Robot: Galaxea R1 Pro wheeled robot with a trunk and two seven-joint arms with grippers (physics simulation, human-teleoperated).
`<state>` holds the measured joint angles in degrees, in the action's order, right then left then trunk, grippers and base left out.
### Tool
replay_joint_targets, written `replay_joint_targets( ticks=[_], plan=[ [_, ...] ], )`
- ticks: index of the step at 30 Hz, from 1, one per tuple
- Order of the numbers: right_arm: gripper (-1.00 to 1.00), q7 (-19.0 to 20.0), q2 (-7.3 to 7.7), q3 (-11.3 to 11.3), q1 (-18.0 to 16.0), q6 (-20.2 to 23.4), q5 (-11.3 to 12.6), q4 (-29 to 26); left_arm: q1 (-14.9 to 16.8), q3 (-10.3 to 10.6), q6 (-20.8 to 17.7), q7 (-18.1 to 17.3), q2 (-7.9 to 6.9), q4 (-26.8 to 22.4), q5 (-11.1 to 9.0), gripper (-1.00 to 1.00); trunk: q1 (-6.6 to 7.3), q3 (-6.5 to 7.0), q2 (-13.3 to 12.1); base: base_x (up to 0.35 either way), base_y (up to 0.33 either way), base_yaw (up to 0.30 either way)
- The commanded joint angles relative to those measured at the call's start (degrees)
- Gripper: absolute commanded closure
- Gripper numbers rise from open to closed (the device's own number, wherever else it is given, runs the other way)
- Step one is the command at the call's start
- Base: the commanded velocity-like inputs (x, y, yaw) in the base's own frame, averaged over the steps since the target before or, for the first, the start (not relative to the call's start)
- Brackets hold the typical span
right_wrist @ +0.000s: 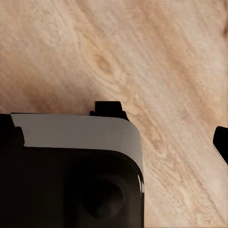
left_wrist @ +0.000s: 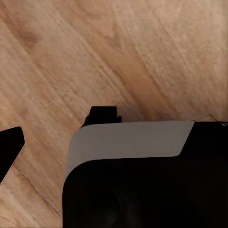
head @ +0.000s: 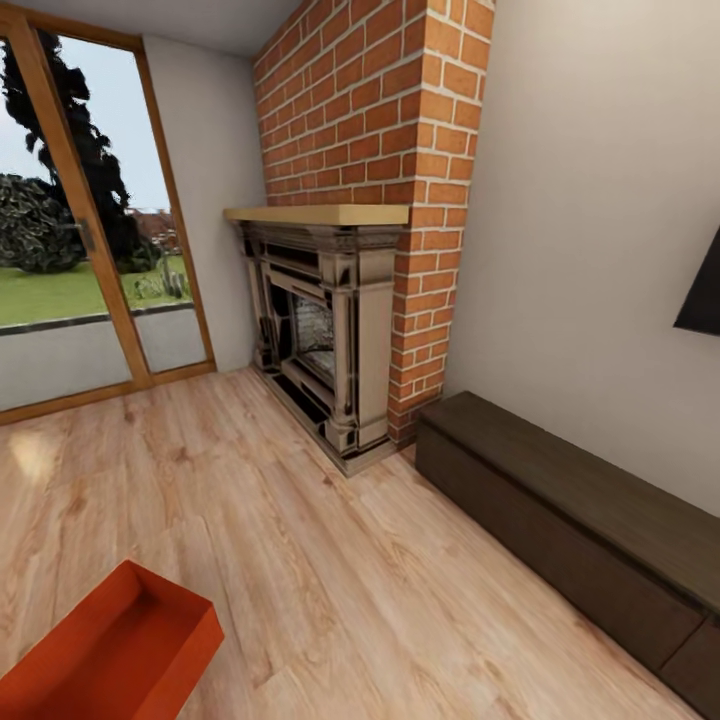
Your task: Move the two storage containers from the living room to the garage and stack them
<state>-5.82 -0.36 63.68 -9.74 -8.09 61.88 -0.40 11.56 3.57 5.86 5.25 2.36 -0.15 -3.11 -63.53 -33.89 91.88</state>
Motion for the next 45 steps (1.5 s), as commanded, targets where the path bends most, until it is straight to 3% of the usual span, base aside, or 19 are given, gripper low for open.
replay_joint_targets(
  ticks=[1,9,34,45],
  plan=[
    [-1.00,-0.2,0.00,0.5,0.0,-0.1,0.4,0.0,0.0,0.4,0.2,0.2,0.02,0.1,-0.3,-1.00,-0.03,-0.06,0.0,0.323,0.000,0.000],
    [-1.00,-0.2,0.05,0.5,0.0,-0.1,0.4,0.0,0.0,0.4,0.6,0.2,-0.04,0.0,-0.3,-1.00,-0.03,-0.06,0.0,0.219,0.000,0.066],
    [-1.00,-0.2,0.10,0.5,0.0,-0.1,0.4,0.0,0.0,0.4,0.6,0.2,-0.14,0.0,-0.3,-1.00,-0.03,-0.06,0.0,0.008,0.000,0.265],
    [-1.00,-0.2,0.10,0.5,0.0,-0.1,0.4,0.0,0.0,0.4,0.6,0.2,-0.16,0.1,-0.3,-1.00,-0.03,-0.06,0.0,0.273,0.000,0.268]
  ],
)
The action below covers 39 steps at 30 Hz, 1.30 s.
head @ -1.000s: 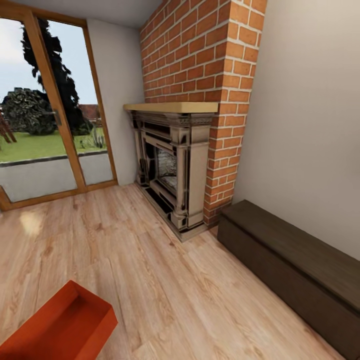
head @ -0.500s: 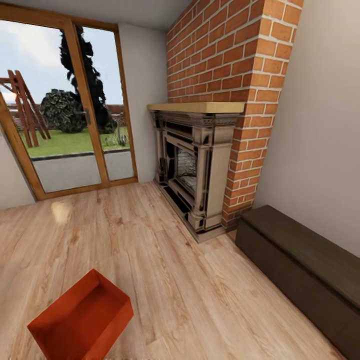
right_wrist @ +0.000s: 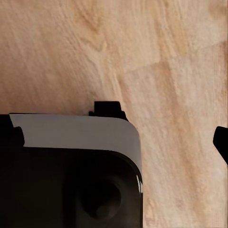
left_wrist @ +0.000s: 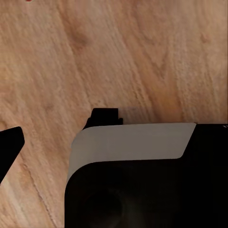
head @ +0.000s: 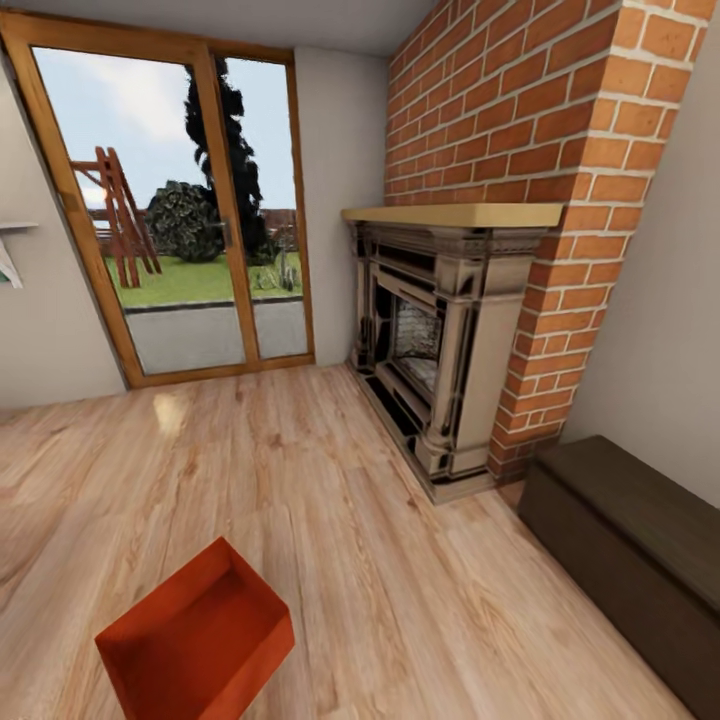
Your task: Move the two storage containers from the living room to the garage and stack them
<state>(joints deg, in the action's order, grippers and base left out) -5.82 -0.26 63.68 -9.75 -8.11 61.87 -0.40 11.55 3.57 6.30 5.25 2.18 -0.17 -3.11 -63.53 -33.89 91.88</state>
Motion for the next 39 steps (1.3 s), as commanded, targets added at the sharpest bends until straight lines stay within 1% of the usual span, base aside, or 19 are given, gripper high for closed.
replay_joint_targets(
  ticks=[1,6,35,39],
  plan=[
    [-1.00,-0.2,0.00,0.5,0.0,-0.1,0.4,0.0,0.1,0.4,0.2,0.2,0.02,0.1,-0.3,-1.00,-0.03,-0.06,0.0,0.310,0.000,0.268],
    [-1.00,-0.2,0.00,0.5,0.0,-0.1,0.4,0.0,0.1,0.4,0.2,0.2,0.02,0.1,-0.3,-1.00,-0.03,-0.06,0.0,0.169,0.000,0.268],
    [-1.00,-0.2,0.00,0.5,0.0,-0.1,0.4,0.0,0.1,0.4,0.2,0.3,0.07,0.0,-0.3,-1.00,-0.03,-0.06,0.0,0.003,0.000,0.268],
    [-1.00,-0.2,0.00,0.5,0.0,-0.1,0.4,0.0,0.1,0.4,0.2,0.2,0.03,0.0,-0.3,-1.00,-0.03,-0.06,0.0,0.149,-0.105,0.268]
  ],
)
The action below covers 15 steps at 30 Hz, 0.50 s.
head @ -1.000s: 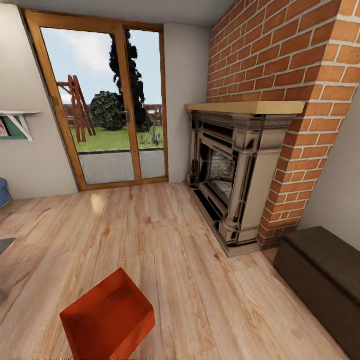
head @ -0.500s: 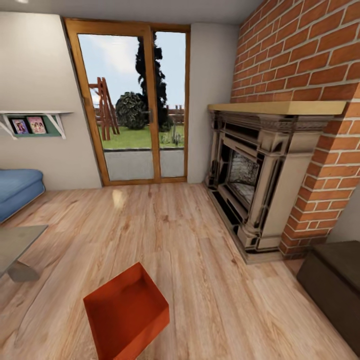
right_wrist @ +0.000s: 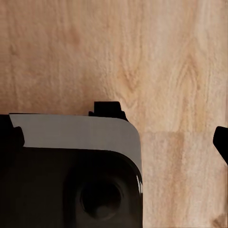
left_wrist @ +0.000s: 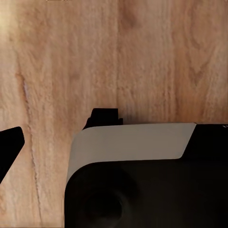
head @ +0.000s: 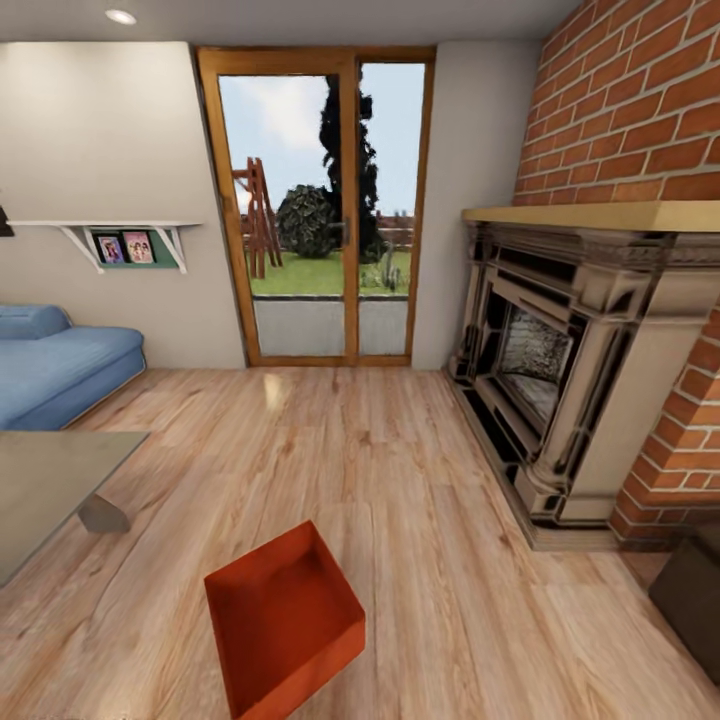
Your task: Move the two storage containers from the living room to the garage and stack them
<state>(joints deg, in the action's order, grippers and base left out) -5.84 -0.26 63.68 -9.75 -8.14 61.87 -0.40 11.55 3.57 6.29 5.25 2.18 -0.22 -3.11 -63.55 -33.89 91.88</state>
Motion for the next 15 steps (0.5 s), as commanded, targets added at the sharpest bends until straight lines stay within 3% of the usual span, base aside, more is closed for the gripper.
replay_joint_targets(
  ticks=[1,15],
  plan=[
    [-1.00,-0.2,0.00,0.5,0.0,-0.1,0.4,0.0,0.1,0.4,0.2,0.2,0.02,0.1,-0.3,-1.00,-0.02,-0.06,0.0,0.218,-0.170,0.268],
    [-1.00,-0.2,0.00,0.5,0.0,-0.1,0.4,0.0,0.1,0.4,0.2,0.2,0.01,0.1,-0.3,-1.00,-0.02,-0.06,0.0,0.238,-0.190,0.268]
  ],
)
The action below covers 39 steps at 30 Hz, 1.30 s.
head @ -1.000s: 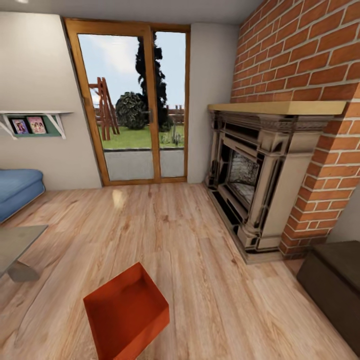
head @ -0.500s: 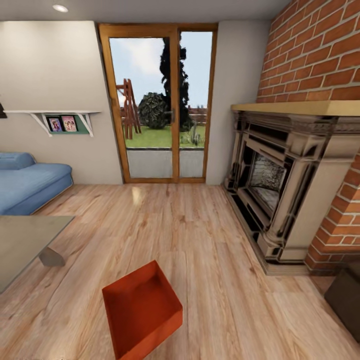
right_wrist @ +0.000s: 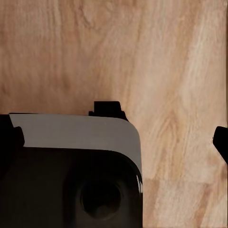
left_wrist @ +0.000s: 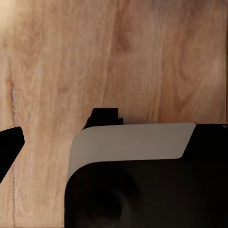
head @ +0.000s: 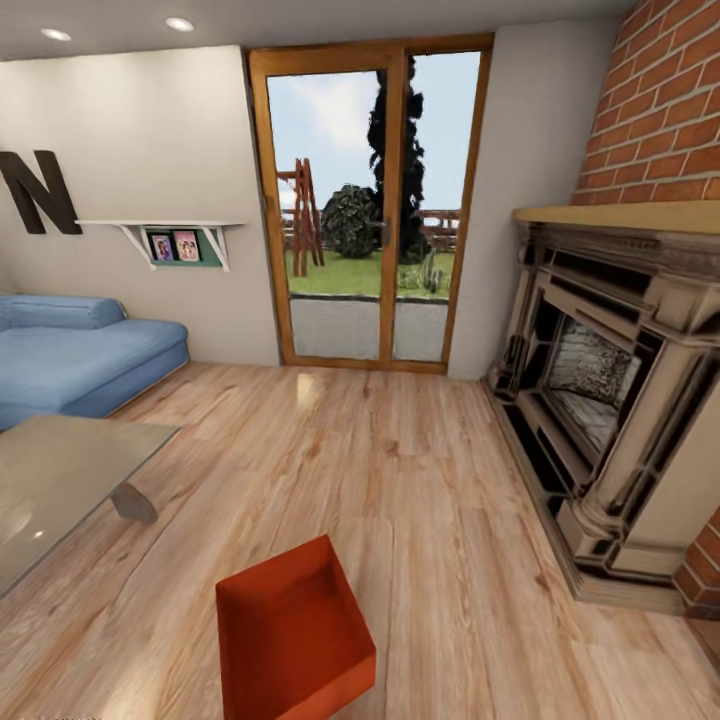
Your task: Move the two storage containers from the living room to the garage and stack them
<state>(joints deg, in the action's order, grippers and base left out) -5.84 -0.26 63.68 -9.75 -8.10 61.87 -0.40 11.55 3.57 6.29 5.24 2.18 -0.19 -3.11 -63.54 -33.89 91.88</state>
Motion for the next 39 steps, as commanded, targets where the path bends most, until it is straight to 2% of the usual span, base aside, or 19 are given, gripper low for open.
replay_joint_targets(
  ticks=[1,12,21,27,39],
  plan=[
    [-1.00,-0.2,0.00,0.5,0.0,-0.1,0.4,0.0,0.1,0.4,0.2,0.2,0.02,0.1,-0.3,-1.00,-0.02,-0.06,0.0,0.239,-0.191,0.268],
    [-1.00,-0.2,0.00,0.5,0.0,-0.1,0.4,0.0,0.1,0.4,0.2,0.2,0.02,0.1,-0.3,-1.00,-0.02,-0.06,0.0,0.246,-0.123,0.268],
    [-1.00,-0.2,0.00,0.5,0.0,-0.1,0.4,0.0,0.1,0.4,0.2,0.2,-0.05,0.0,-0.4,-1.00,-0.02,-0.06,0.0,0.237,-0.018,0.252],
    [-1.00,-0.2,-0.01,0.5,0.0,-0.1,0.4,0.0,0.1,0.4,0.3,0.3,-0.06,0.0,-0.4,-1.00,-0.02,-0.06,0.0,0.023,0.000,0.036],
    [-1.00,-0.2,0.00,0.5,0.0,-0.1,0.4,0.0,0.1,0.4,0.3,0.3,-0.07,0.0,-0.4,-1.00,-0.02,-0.06,0.0,0.000,0.000,0.258]
  ],
)
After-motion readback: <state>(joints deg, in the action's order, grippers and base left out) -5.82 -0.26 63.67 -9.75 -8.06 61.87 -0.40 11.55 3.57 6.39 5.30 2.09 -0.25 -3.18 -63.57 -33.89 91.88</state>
